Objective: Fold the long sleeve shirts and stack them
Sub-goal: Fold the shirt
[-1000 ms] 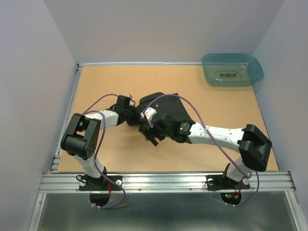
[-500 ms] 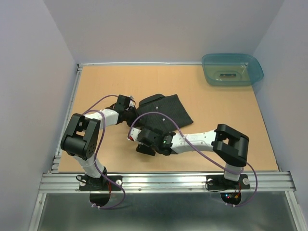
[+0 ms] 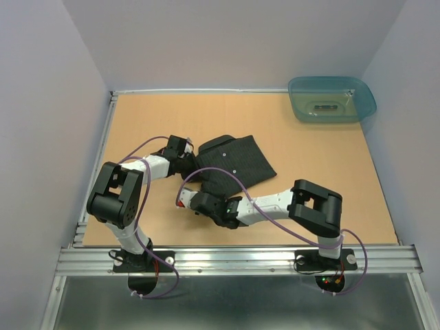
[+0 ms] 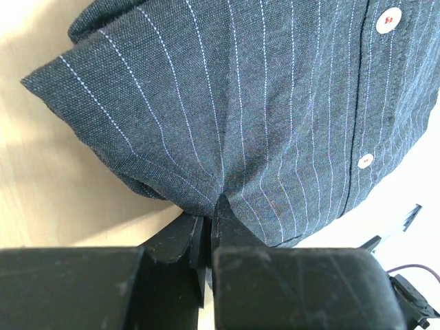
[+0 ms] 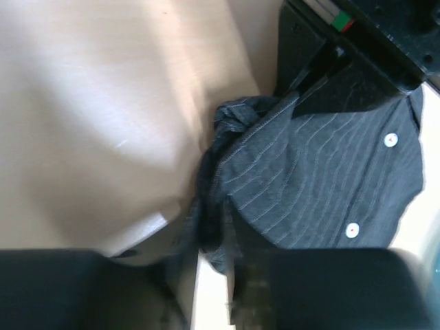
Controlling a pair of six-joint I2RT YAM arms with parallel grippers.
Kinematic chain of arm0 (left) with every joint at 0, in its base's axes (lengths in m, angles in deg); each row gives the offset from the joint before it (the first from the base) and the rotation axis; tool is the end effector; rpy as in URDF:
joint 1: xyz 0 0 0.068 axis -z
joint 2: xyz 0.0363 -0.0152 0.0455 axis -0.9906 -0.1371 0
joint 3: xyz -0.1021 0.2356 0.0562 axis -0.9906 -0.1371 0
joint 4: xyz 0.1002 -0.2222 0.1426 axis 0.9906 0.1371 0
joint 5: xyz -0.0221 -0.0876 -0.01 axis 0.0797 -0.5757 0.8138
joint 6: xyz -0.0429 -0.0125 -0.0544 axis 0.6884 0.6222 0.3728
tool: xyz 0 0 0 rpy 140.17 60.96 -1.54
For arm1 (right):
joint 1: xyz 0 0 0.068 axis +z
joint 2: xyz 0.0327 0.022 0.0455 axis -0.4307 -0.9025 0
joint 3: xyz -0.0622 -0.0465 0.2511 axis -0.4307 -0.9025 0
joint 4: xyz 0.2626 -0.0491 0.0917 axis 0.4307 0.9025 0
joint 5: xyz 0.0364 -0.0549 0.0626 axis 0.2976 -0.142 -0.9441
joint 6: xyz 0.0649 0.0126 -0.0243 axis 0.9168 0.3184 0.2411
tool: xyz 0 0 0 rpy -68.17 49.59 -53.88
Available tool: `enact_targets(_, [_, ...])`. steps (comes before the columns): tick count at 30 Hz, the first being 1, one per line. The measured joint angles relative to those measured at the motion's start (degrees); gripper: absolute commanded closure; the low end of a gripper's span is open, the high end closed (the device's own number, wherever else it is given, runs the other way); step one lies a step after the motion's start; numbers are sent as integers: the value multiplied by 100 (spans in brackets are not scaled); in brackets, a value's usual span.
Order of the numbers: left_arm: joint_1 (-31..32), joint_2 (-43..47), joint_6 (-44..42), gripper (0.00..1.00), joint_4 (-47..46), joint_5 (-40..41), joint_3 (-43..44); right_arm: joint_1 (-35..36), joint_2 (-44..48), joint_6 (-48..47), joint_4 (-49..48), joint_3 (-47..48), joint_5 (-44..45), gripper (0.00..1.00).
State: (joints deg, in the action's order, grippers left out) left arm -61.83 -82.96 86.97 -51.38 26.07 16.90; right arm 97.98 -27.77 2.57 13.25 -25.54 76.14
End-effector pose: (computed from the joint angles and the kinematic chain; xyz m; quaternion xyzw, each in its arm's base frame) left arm 0.3217 -0.1441 0.1128 -0.0770 0.9192 -0.3342 0.1934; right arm 0.1552 0.3870 0.1104 -0.5870 0.6806 -0.0927 0.4285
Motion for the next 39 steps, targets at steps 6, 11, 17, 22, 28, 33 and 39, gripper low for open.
enact_targets(6, [-2, 0, -2, 64, 39, -2, 31, 0, 7, 9, -55, -9, 70, 99])
enact_targets(11, [-20, 96, 68, 37, 136, -22, 85, -2, 116, 170, -55, -39, 74, 99])
enact_targets(17, [-282, 595, 170, 24, 175, -33, 146, -92, 503, 546, -116, -221, 57, 99])
enact_targets(22, [-599, 831, 254, 19, 168, -50, 177, -243, 850, 835, -140, -254, 13, 99])
enact_targets(28, [-922, 1126, 437, 14, 127, -33, 116, -385, 979, 1049, -144, -299, -81, 99])
enact_targets(33, [-1097, 1528, 610, 11, 35, -22, -310, -435, 1014, 1220, -138, -304, -203, 99])
enact_targets(39, [-1104, 1508, 942, 9, -247, -295, -1056, -463, 1163, 1366, -138, -304, -293, 99])
